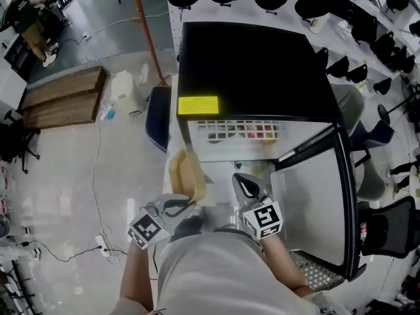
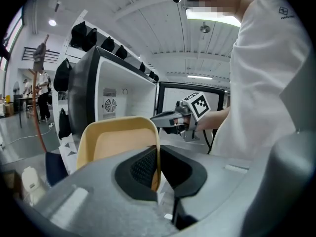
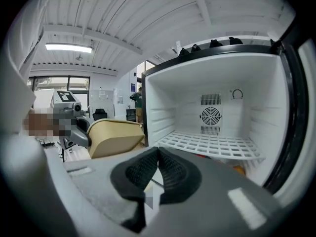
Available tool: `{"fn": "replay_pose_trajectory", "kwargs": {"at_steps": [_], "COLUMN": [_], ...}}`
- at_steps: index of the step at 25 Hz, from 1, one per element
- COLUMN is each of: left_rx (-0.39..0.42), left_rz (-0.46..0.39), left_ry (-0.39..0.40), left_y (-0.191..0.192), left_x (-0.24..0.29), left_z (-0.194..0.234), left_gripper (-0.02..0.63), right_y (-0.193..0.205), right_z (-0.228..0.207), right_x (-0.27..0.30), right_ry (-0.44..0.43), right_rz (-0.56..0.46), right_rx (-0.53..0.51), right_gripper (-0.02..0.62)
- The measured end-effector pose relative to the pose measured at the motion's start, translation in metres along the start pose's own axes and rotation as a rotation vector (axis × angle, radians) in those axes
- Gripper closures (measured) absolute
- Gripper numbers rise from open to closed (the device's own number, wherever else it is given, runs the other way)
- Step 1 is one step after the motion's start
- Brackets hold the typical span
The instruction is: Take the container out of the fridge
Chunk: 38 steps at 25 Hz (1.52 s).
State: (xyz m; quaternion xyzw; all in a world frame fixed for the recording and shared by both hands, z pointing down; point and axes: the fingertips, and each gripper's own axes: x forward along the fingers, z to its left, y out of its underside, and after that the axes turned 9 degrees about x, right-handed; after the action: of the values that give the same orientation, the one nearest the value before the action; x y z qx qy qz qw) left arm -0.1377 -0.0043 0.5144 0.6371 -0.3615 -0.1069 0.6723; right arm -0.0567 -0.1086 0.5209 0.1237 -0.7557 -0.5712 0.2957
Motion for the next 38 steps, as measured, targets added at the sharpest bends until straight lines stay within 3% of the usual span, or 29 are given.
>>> {"fn": "replay_pose_trajectory", "kwargs": {"at_steps": [16, 24, 38], "left_rx": [-0.045, -0.067, -0.085], "left_rz": [-0.159, -0.220, -0.223], "left_ry": [-0.404, -0.452, -0.475], "left_y": [-0.034, -0.042, -0.044], "left_x": [-0.056, -0.055, -0.049], "left_z": [0.080, 0.093, 0.097], "left_gripper": [0.588, 0.588, 0.588], "right_y": [-0.042, -0.052, -0.055], "right_z": [0.030, 0.036, 0.044], "right_x": [0.014, 0.011, 0.011], "right_ry": [-0.070, -0.102, -0.182], "right_rz": [-0.049, -0.067, -0.085], "right_rx": [-0.069, -0.097, -0.123], "right_gripper": [0.592, 0.592, 0.592]}}
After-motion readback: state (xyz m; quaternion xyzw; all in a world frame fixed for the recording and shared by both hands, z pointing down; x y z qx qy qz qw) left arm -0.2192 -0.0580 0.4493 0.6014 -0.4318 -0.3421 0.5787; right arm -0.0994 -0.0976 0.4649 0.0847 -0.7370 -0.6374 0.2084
